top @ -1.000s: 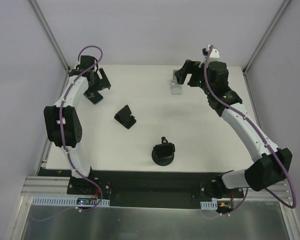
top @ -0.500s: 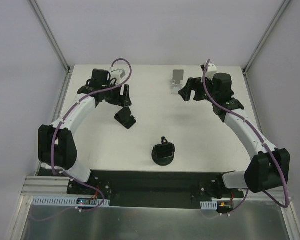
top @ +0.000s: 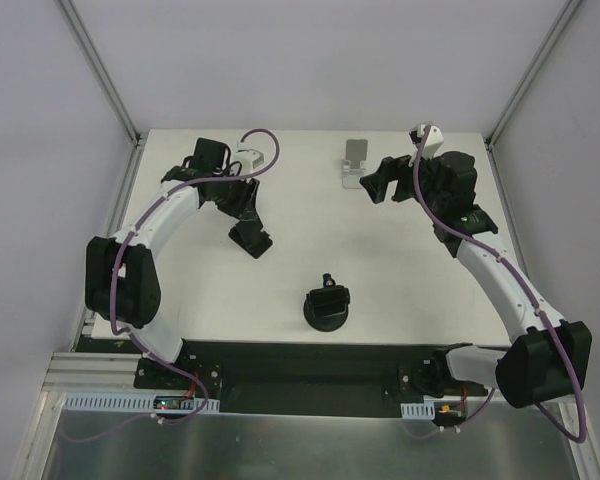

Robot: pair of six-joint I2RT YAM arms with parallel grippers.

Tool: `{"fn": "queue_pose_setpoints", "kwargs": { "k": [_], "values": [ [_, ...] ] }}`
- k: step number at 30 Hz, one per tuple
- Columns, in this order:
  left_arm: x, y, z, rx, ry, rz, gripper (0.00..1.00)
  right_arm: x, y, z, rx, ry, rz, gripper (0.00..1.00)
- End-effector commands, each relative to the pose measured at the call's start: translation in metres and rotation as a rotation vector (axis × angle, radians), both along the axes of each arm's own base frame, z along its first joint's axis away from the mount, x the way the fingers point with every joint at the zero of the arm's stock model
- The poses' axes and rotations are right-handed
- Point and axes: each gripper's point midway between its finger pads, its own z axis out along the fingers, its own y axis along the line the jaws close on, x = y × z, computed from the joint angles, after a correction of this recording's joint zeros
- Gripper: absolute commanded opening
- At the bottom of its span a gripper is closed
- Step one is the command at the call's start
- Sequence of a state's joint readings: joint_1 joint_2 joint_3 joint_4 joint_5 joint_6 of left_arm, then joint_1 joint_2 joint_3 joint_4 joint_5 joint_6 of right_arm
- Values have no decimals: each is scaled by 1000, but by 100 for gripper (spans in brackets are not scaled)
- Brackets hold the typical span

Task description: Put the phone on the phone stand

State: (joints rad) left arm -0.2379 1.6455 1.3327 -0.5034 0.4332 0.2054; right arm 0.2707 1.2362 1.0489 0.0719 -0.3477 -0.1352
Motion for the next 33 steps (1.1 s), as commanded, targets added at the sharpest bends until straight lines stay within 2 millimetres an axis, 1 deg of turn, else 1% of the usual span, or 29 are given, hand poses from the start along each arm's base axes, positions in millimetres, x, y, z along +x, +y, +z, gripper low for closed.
{"fn": "queue_pose_setpoints", "kwargs": {
  "k": [1, 2, 3, 4, 5, 6, 7, 8, 9, 10, 11, 12, 13, 14, 15, 16, 17, 19, 21, 23, 24, 26, 28, 31, 33],
  "values": [
    [-10, -5, -3, 28, -10, -77, 36, 3, 2, 15, 2, -71, 16, 97],
    [-13, -6, -6, 25, 0, -87, 33, 2, 1, 16, 1, -75, 13, 97],
    [-16, -8, -6, 23, -7, -108, 23, 3, 0, 15, -3, -76, 8, 97],
    [-18, -11, -5, 18, -15, -124, 18, 3, 1, 16, -4, -78, 9, 97],
    [-21, -11, -7, 21, -13, -136, 15, 3, -1, 15, -4, -78, 5, 97],
    [-25, -14, -8, 30, -19, -159, 6, 4, -1, 15, -6, -79, 2, 97],
    [-28, -16, -7, 32, -33, -180, 4, 4, -1, 14, -7, -78, 2, 97],
    [-37, -19, -11, 34, -28, -210, 3, 4, -1, 13, -7, -76, 2, 97],
    [-42, -24, -9, 34, -53, -262, 1, 4, -1, 13, -7, -76, 2, 97],
    [-52, -32, -4, 32, -82, -310, 0, 5, -1, 12, -9, -74, 1, 97],
    [-62, -34, -9, 34, -80, -341, 0, 5, -1, 12, -10, -76, 3, 97],
    [-69, -38, -9, 33, -103, -395, 0, 5, -1, 12, -11, -77, 2, 97],
    [-81, -47, 1, 7, -140, -453, 0, 5, -1, 12, -14, -79, 1, 97],
    [-93, -50, -1, -15, -138, -494, 0, 4, -2, 12, -16, -80, -2, 97],
    [-101, -54, 3, -35, -169, -548, 0, 4, -2, 12, -19, -82, -3, 97],
    [-112, -61, 14, -82, -199, -597, 0, 5, -3, 11, -23, -83, -3, 97],
    [-125, -64, 9, -84, -189, -634, 0, 5, -4, 11, -25, -84, -6, 97],
    [-138, -66, 6, -70, -203, -688, 0, 5, -4, 10, -28, -81, -4, 97],
    [-154, -73, 5, -93, -188, -741, 0, 5, -2, 9, -29, -82, 1, 97],
    [-165, -79, 7, -124, -171, -781, 0, 6, -1, 7, -28, -75, 5, 97],
    [-172, -81, 5, -116, -159, -810, 0, 6, 0, 7, -26, -73, 11, 97],
    [-175, -82, 3, -102, -159, -829, 0, 8, 1, 5, -25, -67, 17, 97],
    [-184, -85, 4, -105, -147, -864, 0, 8, 3, 5, -22, -64, 24, 97],
    [-195, -84, 4, -58, -151, -903, 0, 9, 4, 4, -17, -63, 29, 97],
    [-200, -83, 10, -67, -177, -914, 0, 9, 5, 6, -13, -68, 34, 97]
  ]
}}
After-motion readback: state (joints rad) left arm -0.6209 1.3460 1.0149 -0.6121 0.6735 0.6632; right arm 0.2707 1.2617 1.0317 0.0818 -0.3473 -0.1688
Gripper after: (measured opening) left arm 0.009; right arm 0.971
